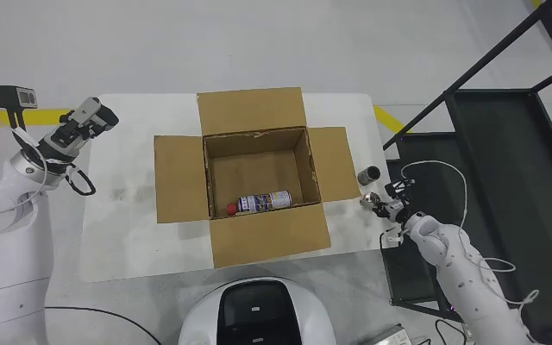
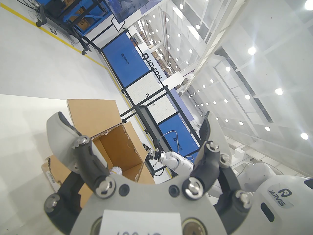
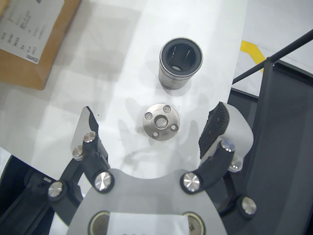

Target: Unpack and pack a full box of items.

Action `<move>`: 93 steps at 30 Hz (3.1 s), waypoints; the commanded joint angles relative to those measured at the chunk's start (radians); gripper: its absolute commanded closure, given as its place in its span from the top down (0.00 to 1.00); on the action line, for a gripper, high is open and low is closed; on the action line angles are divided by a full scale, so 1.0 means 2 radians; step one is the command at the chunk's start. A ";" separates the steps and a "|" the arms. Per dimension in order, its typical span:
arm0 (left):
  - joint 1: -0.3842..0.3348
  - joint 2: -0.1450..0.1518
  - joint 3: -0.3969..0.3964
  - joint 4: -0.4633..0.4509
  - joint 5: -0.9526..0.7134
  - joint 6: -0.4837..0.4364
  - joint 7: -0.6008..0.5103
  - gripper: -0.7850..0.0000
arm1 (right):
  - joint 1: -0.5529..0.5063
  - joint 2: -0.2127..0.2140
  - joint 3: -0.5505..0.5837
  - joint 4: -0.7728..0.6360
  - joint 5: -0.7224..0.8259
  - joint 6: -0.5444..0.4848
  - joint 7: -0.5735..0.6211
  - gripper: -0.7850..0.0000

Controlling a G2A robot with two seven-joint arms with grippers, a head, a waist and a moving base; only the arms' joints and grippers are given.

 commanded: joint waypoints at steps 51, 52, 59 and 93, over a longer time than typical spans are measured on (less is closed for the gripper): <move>0.000 0.000 0.000 0.000 0.000 0.000 0.000 1.00 | -0.107 0.012 0.101 -0.191 -0.017 -0.036 -0.070 0.00; 0.000 0.000 0.000 0.000 0.000 0.000 0.000 1.00 | -0.110 0.013 0.106 -0.218 -0.008 -0.036 -0.056 0.00; 0.000 0.000 0.000 0.000 0.000 0.000 0.000 1.00 | -0.090 0.012 0.097 -0.305 0.020 -0.038 0.020 0.00; 0.000 0.000 0.000 0.000 0.000 0.000 0.000 1.00 | 0.227 -0.028 -0.203 -0.246 0.001 -0.104 0.178 0.00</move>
